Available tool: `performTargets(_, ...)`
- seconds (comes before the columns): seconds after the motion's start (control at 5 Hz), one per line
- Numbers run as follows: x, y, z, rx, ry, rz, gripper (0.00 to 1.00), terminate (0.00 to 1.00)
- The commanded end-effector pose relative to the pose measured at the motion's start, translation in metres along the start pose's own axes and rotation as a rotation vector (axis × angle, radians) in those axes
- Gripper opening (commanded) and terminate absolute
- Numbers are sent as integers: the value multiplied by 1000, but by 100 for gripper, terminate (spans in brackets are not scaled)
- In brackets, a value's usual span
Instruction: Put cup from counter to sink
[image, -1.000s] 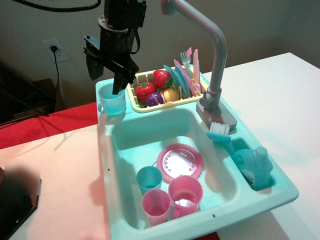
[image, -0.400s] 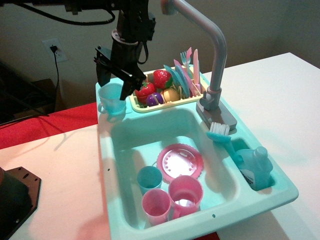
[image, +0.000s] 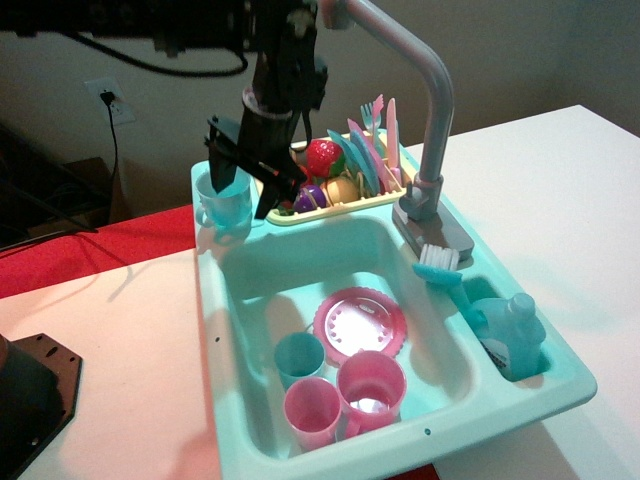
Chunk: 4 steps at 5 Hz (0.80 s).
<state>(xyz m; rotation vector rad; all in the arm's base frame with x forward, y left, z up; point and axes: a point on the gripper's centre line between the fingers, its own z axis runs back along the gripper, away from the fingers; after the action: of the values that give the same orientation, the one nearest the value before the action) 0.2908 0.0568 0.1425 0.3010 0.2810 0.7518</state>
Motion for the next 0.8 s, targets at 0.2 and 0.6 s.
performTargets(0.2,-11,4,-4,-6,-56,39,0,0)
performTargets(0.6,-17,-1,-1,-2,-62,34,0,0)
